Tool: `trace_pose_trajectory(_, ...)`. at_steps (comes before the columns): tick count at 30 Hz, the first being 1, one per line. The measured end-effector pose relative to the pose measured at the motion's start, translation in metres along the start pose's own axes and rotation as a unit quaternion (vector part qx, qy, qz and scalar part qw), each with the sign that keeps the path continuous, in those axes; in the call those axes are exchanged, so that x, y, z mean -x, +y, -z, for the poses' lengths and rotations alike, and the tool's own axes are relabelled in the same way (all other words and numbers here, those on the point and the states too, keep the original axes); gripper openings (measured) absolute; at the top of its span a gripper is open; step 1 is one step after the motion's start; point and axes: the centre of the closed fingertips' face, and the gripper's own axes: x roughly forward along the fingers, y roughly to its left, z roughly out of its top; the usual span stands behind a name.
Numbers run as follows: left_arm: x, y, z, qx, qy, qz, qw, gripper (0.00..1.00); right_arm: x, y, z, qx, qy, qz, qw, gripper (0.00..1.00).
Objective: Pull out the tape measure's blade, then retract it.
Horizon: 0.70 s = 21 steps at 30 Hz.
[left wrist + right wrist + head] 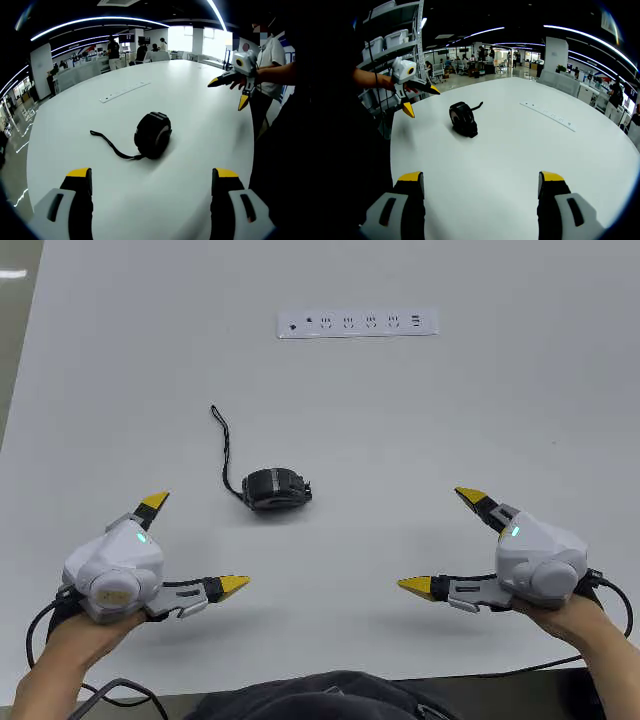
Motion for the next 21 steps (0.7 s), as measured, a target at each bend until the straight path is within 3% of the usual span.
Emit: trace_pose_trajectory(21, -0.0013, -0.0005, 0.0015, -0.009, 0.008, 0.001, 0.9999, 0.95, -0.0007, -0.0001, -0.0012, 0.008, 0.001, -0.006, 1.0000, 0.93)
